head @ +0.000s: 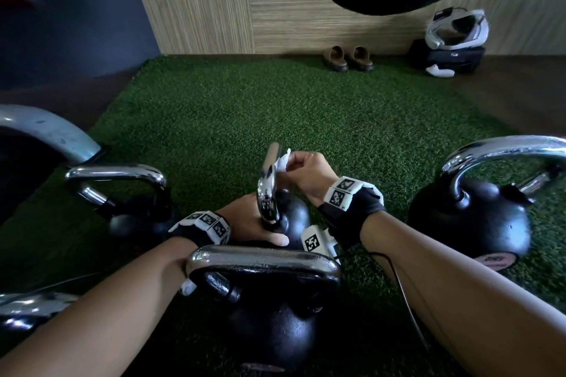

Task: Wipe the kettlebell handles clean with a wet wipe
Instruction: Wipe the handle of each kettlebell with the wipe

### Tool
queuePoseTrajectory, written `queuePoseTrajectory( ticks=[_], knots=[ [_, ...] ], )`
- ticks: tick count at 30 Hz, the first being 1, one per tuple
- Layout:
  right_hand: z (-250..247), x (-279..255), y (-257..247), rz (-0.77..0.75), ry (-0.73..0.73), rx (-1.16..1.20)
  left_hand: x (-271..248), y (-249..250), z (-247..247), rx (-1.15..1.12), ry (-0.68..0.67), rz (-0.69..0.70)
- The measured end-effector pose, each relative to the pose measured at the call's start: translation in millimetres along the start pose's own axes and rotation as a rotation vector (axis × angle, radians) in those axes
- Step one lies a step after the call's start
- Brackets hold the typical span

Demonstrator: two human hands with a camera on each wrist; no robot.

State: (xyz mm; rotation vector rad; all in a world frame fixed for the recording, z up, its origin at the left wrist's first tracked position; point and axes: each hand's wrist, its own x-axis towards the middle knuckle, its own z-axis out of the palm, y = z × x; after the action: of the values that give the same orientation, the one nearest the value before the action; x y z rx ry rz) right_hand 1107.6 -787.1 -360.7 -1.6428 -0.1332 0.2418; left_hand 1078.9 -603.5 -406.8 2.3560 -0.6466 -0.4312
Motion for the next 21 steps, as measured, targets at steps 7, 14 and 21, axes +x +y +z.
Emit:
queuePoseTrajectory(
  ticks=[7, 14, 21],
  knots=[
    [3.4, -5.2, -1.4, -0.112, 0.102, -0.098, -1.5, 4.5, -0.2, -0.018, 0.005, 0.028],
    [12.3, -0.1, 4.1, -0.156, 0.298, -0.154, -9.2, 14.3, -1.2, 0.072, 0.026, 0.025],
    [2.8, 8.8, -2.2, -0.204, 0.387, -0.263, -15.4, 25.4, 0.7, 0.083, 0.059, 0.069]
  ],
)
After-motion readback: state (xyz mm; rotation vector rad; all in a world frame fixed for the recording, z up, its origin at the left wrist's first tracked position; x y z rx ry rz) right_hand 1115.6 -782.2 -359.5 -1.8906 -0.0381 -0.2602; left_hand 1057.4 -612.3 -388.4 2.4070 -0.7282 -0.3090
